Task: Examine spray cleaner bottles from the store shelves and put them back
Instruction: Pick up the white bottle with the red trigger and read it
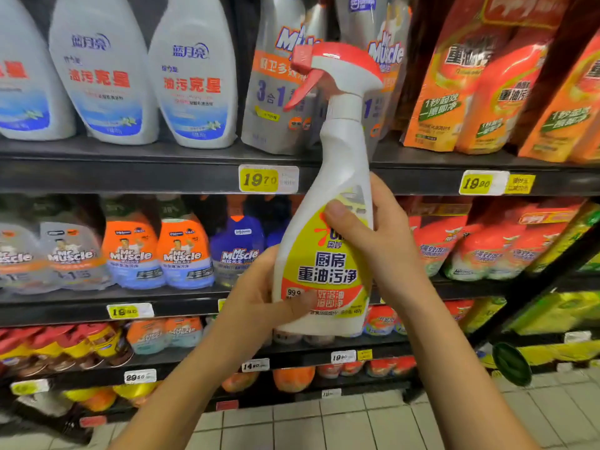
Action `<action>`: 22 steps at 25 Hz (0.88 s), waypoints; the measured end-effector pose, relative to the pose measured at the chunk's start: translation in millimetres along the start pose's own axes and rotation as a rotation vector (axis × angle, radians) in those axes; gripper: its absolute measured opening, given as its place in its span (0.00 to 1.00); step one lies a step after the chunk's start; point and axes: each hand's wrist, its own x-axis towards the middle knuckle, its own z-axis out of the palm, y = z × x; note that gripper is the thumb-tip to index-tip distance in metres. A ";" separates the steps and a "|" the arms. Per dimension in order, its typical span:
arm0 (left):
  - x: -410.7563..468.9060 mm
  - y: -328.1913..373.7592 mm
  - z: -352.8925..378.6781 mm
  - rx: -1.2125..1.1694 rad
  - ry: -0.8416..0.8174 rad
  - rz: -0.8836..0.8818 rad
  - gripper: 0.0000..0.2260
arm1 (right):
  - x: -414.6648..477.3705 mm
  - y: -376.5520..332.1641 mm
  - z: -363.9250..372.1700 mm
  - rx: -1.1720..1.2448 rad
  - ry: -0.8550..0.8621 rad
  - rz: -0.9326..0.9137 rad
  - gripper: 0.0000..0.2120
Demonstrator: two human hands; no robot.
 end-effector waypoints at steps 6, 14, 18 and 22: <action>-19.7 -31.5 -0.4 -0.044 0.029 -0.043 0.25 | -16.3 13.0 -2.9 0.080 -0.002 0.129 0.16; -28.9 -66.5 7.2 0.178 0.249 0.002 0.27 | -28.0 -8.6 -4.8 0.165 0.010 0.023 0.31; -23.1 -73.1 2.0 0.235 0.270 0.046 0.27 | -38.5 -10.9 -2.0 0.112 0.027 -0.008 0.26; -14.0 -74.9 1.3 0.261 0.294 0.085 0.34 | -46.0 -14.8 -2.4 0.092 -0.070 -0.023 0.25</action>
